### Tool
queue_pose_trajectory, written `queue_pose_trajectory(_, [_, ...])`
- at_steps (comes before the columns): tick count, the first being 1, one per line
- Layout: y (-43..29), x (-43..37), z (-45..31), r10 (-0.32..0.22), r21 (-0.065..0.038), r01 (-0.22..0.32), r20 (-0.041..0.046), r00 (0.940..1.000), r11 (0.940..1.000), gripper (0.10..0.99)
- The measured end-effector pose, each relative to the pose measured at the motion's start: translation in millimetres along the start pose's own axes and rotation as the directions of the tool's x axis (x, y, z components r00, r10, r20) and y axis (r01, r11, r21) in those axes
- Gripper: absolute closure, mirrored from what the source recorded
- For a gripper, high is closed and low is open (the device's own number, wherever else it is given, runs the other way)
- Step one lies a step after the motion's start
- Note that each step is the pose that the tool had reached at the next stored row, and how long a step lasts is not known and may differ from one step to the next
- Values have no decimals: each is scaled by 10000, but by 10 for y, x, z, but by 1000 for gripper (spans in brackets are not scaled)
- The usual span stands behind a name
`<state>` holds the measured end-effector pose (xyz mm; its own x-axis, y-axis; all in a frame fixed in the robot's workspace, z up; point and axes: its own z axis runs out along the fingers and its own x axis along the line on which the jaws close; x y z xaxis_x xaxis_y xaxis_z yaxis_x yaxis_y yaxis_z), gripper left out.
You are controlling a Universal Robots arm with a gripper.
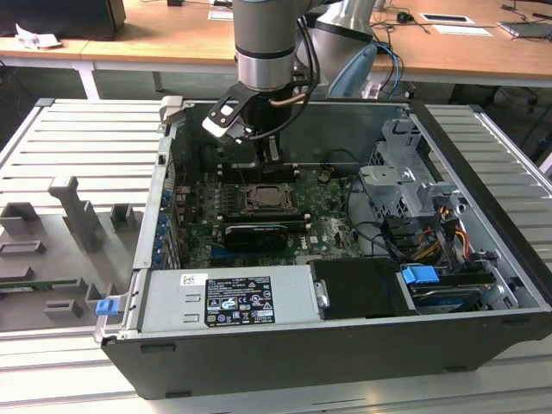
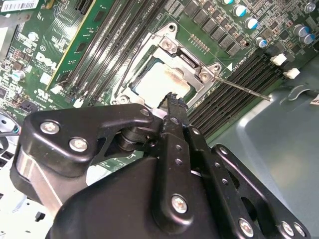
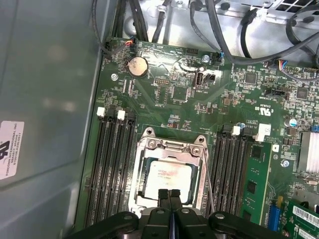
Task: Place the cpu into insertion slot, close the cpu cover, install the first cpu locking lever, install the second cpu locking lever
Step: 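Install the first cpu locking lever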
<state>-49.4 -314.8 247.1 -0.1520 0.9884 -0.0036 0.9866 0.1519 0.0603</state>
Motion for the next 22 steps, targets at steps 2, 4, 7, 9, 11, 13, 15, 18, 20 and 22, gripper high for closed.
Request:
queue_pose_trajectory(2, [0, 0, 0, -43, -1, 43, -3, 10000, 10000, 980])
queue_pose_trajectory(4, [0, 0, 0, -93, -1, 93, -6, 10000, 10000, 980])
queue_pose_trajectory(7, [0, 0, 0, -160, -1, 160, -10, 9999, 9999, 980])
queue_pose_trajectory(9, [0, 0, 0, -210, -1, 210, -12, 9998, 9998, 980])
queue_pose_trajectory(11, [0, 0, 0, -255, -1, 255, -16, 9997, 9997, 980])
queue_pose_trajectory(13, [0, 0, 0, -329, -2, 329, -20, 9995, 9995, 980])
queue_pose_trajectory(15, [0, 0, 0, -398, -2, 398, -24, 9992, 9992, 980])
queue_pose_trajectory(18, [0, 0, 0, -513, -3, 513, -31, 9987, 9987, 980])
queue_pose_trajectory(20, [0, 0, 0, -581, -3, 581, -35, 9983, 9983, 980])
queue_pose_trajectory(22, [0, 0, 0, -649, -4, 649, -40, 9979, 9979, 980])
